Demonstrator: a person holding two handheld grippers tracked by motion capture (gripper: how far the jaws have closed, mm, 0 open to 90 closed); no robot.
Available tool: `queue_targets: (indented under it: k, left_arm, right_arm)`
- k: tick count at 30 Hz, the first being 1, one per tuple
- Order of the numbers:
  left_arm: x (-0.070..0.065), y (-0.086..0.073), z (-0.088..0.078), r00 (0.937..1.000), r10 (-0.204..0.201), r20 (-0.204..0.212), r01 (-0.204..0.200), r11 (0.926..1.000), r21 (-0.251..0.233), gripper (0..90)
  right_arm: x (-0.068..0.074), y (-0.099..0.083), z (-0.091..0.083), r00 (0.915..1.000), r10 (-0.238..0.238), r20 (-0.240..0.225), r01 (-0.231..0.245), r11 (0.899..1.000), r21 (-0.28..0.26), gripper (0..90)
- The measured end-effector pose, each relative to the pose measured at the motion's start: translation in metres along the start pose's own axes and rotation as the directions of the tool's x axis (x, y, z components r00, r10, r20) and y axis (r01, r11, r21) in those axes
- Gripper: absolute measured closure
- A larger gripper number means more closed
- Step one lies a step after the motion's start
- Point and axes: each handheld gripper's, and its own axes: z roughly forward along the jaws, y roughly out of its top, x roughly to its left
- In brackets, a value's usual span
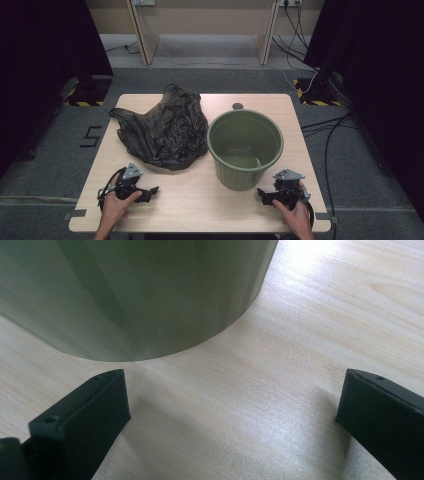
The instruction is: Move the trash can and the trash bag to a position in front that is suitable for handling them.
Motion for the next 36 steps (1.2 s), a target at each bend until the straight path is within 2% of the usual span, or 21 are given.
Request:
queue_targets:
  k: [4,8,11,16,19,21,22,23,24,26,29,31,32,33,36]
  left_arm:
    - [0.0,0.0,0.0,1.0,0.0,0.0,0.0,1.0,0.0,0.0]
    - [0.0,0.0,0.0,1.0,0.0,-0.001,0.0,1.0,-0.001,0.0]
    - [0.0,0.0,0.0,1.0,0.0,-0.001,0.0,1.0,-0.001,0.0]
    - [0.0,0.0,0.0,1.0,-0.001,-0.002,0.001,1.0,-0.001,0.0]
    - [-0.001,0.0,-0.002,0.9999,0.007,0.01,-0.007,0.9997,-0.021,5.1]
    - [-0.002,0.001,-0.003,0.9996,-0.007,0.029,0.009,0.9986,-0.052,19.1]
    - [-0.005,0.005,-0.004,0.9991,-0.029,0.032,0.032,0.9957,-0.087,13.0]
    - [-0.005,0.005,-0.004,0.9991,-0.029,0.032,0.032,0.9957,-0.087,15.0]
    - [-0.011,0.012,-0.008,0.9995,-0.005,0.03,0.009,0.9922,-0.124,17.7]
    - [-0.013,0.016,-0.01,0.9996,0.003,0.027,0.001,0.9903,-0.139,15.6]
    - [-0.021,0.029,-0.016,0.9989,0.041,0.022,-0.036,0.9818,-0.186,15.5]
    - [-0.025,0.037,-0.017,0.9973,0.071,0.02,-0.066,0.9776,-0.2,15.4]
    - [-0.027,0.046,-0.016,0.9954,0.096,0.007,-0.092,0.9729,-0.212,15.3]
    - [-0.027,0.046,-0.016,0.9954,0.096,0.007,-0.092,0.9729,-0.212,15.3]
    - [-0.03,0.06,-0.01,0.9923,0.124,0.005,-0.12,0.9683,-0.219,15.3]
  right_arm:
    - [0.0,-0.001,-0.002,1.0,0.005,0.005,-0.005,1.0,-0.008,4.2]
    - [-0.005,-0.003,-0.006,0.9994,0.03,0.014,-0.03,0.999,-0.036,15.9]
    - [-0.011,-0.005,-0.009,0.997,0.073,-0.026,-0.074,0.996,-0.052,15.3]
    - [-0.016,-0.007,-0.012,0.9959,0.087,-0.026,-0.088,0.995,-0.056,15.2]
    - [-0.017,-0.006,-0.013,0.9961,0.082,-0.032,-0.084,0.994,-0.064,15.3]
    - [-0.019,-0.006,-0.014,0.9962,0.083,-0.025,-0.084,0.994,-0.065,15.3]
    - [-0.019,-0.006,-0.014,0.9961,0.085,-0.023,-0.086,0.994,-0.067,15.3]
    - [-0.019,-0.006,-0.014,0.9961,0.085,-0.023,-0.086,0.994,-0.067,15.3]
    - [-0.02,-0.006,-0.014,0.9955,0.092,-0.023,-0.094,0.993,-0.069,15.4]
    - [-0.02,-0.006,-0.015,0.9953,0.094,-0.023,-0.096,0.993,-0.069,15.4]
    - [-0.021,-0.006,-0.017,0.9954,0.093,-0.023,-0.094,0.993,-0.072,15.5]
    - [-0.022,-0.005,-0.017,0.9955,0.093,-0.023,-0.094,0.993,-0.073,15.7]
    - [-0.022,-0.005,-0.018,0.9952,0.095,-0.023,-0.096,0.993,-0.072,15.8]
    - [-0.022,-0.005,-0.018,0.9952,0.095,-0.023,-0.096,0.993,-0.072,15.8]
    - [-0.023,-0.006,-0.019,0.9948,0.098,-0.025,-0.1,0.993,-0.068,16.1]
